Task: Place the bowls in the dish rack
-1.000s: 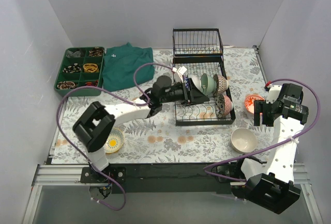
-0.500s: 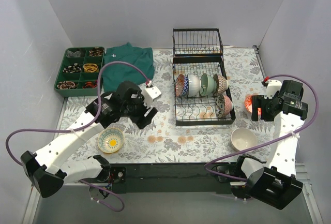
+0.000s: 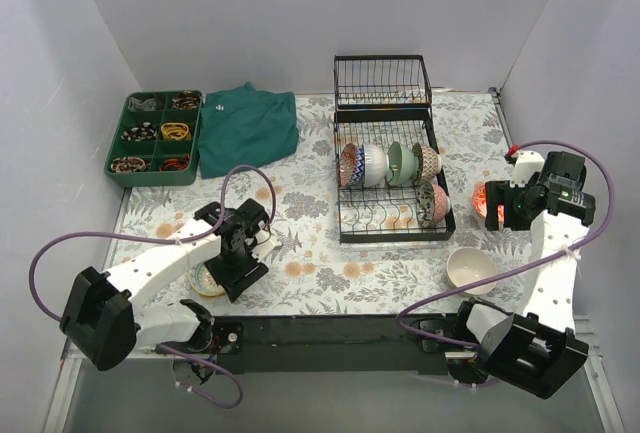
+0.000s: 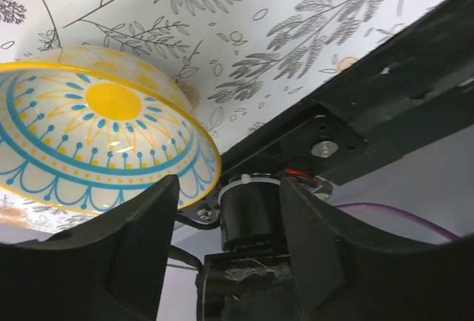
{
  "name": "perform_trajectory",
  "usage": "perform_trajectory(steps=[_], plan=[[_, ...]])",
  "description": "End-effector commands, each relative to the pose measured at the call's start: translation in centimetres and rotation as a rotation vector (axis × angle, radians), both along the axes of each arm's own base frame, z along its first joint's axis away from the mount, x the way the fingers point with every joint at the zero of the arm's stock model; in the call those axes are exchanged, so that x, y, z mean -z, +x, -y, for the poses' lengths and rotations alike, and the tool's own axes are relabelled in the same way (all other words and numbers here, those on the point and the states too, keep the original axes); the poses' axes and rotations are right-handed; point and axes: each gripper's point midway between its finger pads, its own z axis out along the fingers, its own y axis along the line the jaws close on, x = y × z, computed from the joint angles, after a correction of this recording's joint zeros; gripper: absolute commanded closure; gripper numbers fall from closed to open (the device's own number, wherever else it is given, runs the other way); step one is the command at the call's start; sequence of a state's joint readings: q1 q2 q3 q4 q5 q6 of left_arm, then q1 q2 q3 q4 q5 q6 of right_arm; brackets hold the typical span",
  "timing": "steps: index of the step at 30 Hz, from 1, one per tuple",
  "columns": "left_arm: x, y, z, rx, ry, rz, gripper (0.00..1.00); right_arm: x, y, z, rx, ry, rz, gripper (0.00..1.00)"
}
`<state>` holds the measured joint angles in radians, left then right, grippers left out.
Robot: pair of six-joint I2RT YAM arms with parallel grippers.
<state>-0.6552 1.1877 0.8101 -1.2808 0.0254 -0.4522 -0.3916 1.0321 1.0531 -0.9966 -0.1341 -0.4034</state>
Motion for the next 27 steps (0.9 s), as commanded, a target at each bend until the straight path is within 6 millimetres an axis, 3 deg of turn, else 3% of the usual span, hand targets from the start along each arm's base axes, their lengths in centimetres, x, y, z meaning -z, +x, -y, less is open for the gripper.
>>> perform_trajectory(steps=[1,5,12,18,21,22,23,27], plan=[[1.2,1.5,-1.2,0.003,0.071,0.064,0.48,-1.8,1.0,0.4,-0.013,-0.022,0.054,0.16],[1.8,2.1,-1.5,0.022,0.093,0.091,0.61,-1.6,0.9,0.0,-0.012,-0.004,0.055,0.17],[2.2,2.4,-1.2,0.034,0.071,0.106,0.71,-1.6,0.7,-0.2,0.006,0.005,0.077,0.17],[2.9,2.5,-1.1,0.047,0.075,0.090,0.72,-1.7,0.4,-0.1,0.019,-0.006,0.079,0.17],[2.8,4.1,-1.5,0.089,0.116,0.153,0.83,-1.7,0.3,0.0,0.024,-0.013,0.080,0.17],[2.6,4.7,-1.5,0.103,0.120,0.173,0.93,-1.6,0.2,0.0,0.026,-0.012,0.081,0.17],[2.4,5.2,-1.4,0.116,0.123,0.187,0.98,-1.5,0.2,-0.1,0.025,-0.011,0.080,0.17],[-0.8,7.1,1.2,0.126,0.044,0.198,1.00,-1.6,0.0,0.0,0.031,-0.019,0.078,0.17]])
